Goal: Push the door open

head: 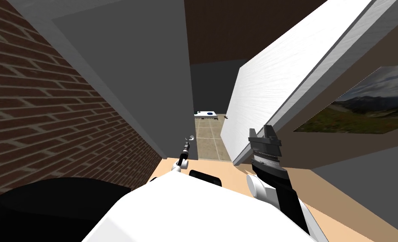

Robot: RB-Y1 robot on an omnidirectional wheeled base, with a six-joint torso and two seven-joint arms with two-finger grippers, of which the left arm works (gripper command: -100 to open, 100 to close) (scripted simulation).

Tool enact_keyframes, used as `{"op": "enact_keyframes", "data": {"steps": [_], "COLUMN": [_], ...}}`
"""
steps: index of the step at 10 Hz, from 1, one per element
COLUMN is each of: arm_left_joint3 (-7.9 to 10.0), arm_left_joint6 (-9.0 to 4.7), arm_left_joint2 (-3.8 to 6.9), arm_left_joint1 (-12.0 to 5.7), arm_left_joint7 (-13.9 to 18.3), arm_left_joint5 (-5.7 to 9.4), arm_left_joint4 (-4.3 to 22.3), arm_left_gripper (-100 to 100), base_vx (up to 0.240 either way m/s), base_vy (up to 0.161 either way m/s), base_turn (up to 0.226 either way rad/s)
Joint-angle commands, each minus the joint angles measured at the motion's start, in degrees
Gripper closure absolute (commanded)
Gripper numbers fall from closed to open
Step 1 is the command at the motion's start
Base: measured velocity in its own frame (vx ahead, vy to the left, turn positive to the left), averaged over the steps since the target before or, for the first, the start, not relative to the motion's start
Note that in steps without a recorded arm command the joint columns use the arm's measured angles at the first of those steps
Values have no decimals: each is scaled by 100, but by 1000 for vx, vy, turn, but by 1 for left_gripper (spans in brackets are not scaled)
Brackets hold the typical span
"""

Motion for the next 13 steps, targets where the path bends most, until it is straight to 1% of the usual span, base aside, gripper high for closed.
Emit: {"op": "enact_keyframes", "data": {"steps": [1,2,3,4,9,10,13], "arm_left_joint3": [15,22,13,13,13,80,193], "arm_left_joint6": [-25,-38,-11,-11,-11,0,2], "arm_left_joint2": [-44,-87,-69,-69,-69,-7,68], "arm_left_joint1": [8,11,35,35,35,15,18], "arm_left_joint7": [5,6,1,1,1,-17,-51], "arm_left_joint5": [8,12,7,7,7,44,109], "arm_left_joint4": [21,31,-20,-20,-20,-25,-19], "arm_left_gripper": [-100,-100,-100,100,100,100,100], "base_vx": [207,200,84,-11,-9,110,172], "base_vy": [34,23,6,0,2,-21,-42], "base_turn": [-28,-26,-3,5,-4,26,31]}}
